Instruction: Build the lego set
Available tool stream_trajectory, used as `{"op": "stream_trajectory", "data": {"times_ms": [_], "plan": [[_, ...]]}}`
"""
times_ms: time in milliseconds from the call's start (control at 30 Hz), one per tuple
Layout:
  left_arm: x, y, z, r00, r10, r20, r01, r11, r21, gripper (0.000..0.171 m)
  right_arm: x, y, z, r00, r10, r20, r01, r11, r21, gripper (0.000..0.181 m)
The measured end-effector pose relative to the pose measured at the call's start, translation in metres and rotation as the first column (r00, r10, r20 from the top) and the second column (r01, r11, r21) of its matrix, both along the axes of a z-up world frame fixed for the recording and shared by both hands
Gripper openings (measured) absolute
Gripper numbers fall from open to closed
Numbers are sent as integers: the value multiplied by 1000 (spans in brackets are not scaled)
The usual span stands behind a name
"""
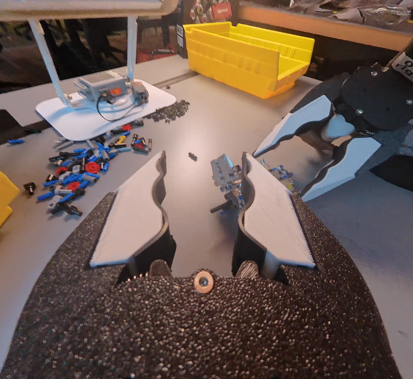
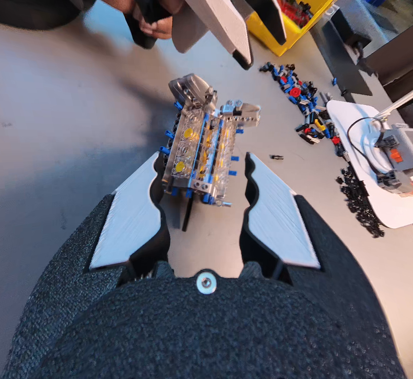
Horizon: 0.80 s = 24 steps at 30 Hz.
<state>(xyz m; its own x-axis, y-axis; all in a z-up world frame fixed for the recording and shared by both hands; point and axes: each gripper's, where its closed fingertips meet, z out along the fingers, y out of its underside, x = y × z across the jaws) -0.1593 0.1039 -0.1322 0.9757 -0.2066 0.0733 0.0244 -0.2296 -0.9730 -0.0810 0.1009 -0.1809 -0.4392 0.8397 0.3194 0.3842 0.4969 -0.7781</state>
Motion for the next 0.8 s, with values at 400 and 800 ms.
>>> {"op": "stream_trajectory", "data": {"times_ms": [400,800], "plan": [[-80,45,111,956,289,-43,-240,860,450,2,-63,96,173,813,-310,-493,212,946,-246,85],[-107,61,119,927,359,-112,-283,862,420,0,-102,208,158,687,-538,-488,407,842,-356,66]]}}
